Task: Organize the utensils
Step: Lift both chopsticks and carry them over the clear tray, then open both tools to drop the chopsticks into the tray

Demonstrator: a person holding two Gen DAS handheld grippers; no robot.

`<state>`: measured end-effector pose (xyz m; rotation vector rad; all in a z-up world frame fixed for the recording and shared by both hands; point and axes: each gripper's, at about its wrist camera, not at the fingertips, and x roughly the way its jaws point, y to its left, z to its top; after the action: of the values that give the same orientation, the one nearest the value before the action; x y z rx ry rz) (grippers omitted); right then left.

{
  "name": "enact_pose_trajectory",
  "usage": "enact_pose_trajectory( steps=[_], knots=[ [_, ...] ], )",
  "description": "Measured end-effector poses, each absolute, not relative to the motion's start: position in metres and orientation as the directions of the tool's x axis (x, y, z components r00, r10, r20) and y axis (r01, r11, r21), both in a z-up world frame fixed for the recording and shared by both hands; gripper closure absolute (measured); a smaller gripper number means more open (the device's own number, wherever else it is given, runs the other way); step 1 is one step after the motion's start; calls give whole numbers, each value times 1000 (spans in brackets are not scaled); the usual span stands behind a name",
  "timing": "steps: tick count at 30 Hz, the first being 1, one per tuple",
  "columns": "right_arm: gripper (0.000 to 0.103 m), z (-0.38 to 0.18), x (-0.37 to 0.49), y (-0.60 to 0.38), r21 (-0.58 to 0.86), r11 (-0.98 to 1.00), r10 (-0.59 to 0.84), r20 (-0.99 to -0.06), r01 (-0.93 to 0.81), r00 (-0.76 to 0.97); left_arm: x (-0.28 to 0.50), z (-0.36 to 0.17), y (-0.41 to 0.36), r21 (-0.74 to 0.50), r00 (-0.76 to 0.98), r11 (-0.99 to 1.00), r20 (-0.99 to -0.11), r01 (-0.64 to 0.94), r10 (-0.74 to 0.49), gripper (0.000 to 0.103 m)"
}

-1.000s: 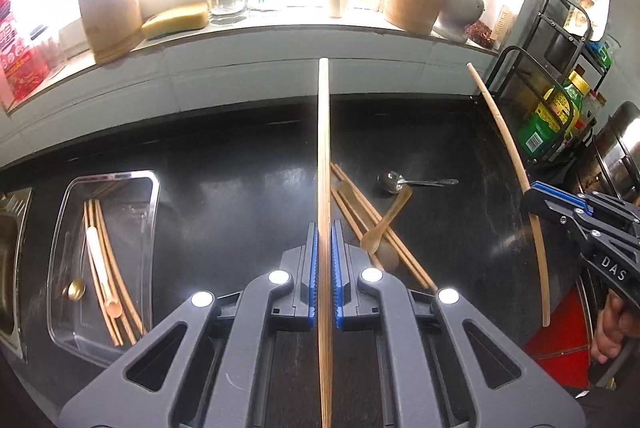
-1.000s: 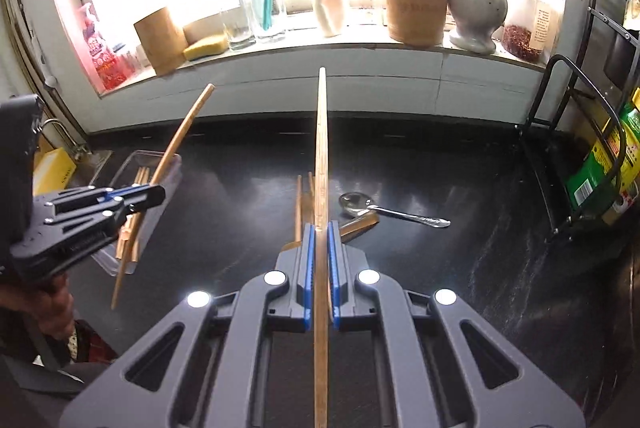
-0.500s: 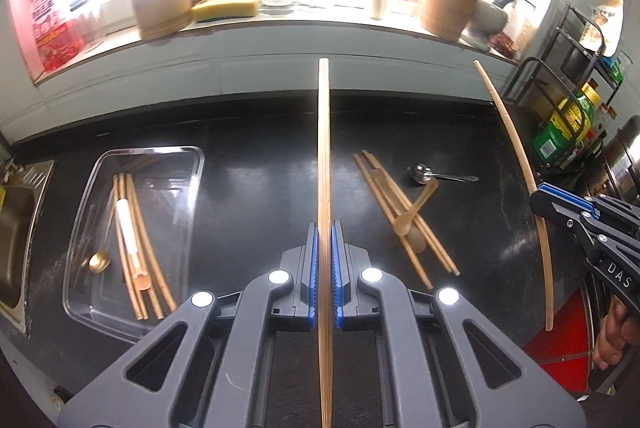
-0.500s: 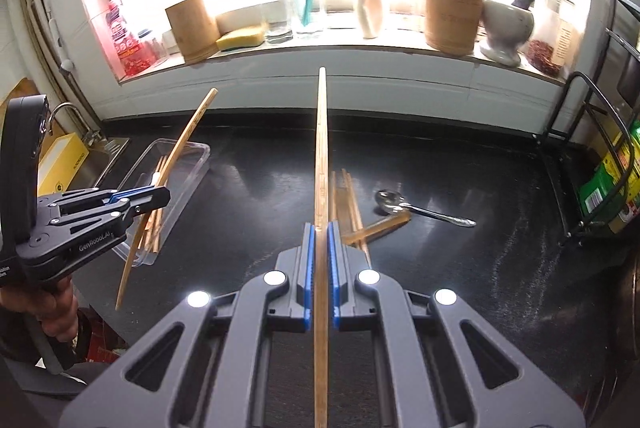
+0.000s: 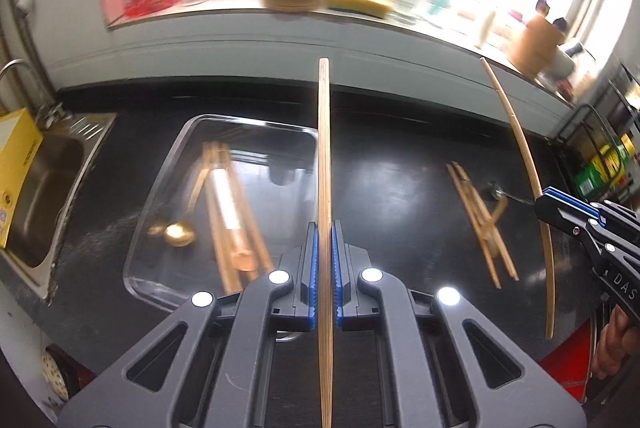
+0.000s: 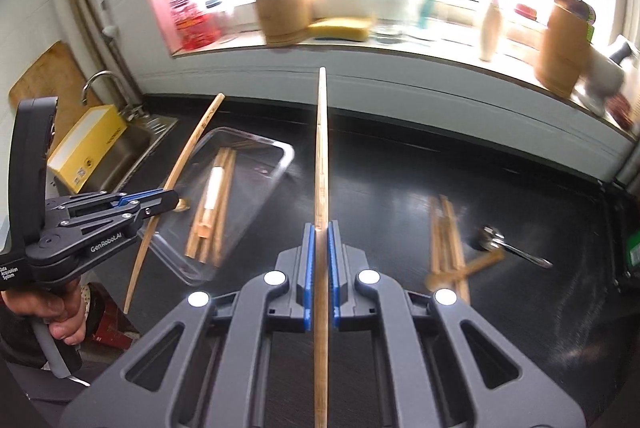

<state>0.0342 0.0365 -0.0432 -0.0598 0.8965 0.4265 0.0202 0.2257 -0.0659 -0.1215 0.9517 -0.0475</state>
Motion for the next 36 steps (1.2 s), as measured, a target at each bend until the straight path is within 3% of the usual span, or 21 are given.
enact_pose_trajectory(
  steps=[14, 36],
  knots=[
    [96, -58, 61, 167, 165, 865, 409, -780, -474, 473, 34, -86, 341, -152, 539, 981, -840, -117, -66, 97],
    [96, -126, 132, 229, 280, 852, 417, -873, -442, 252, 94, -154, 361, -194, 412, 974, -902, -117, -131, 97]
  ],
)
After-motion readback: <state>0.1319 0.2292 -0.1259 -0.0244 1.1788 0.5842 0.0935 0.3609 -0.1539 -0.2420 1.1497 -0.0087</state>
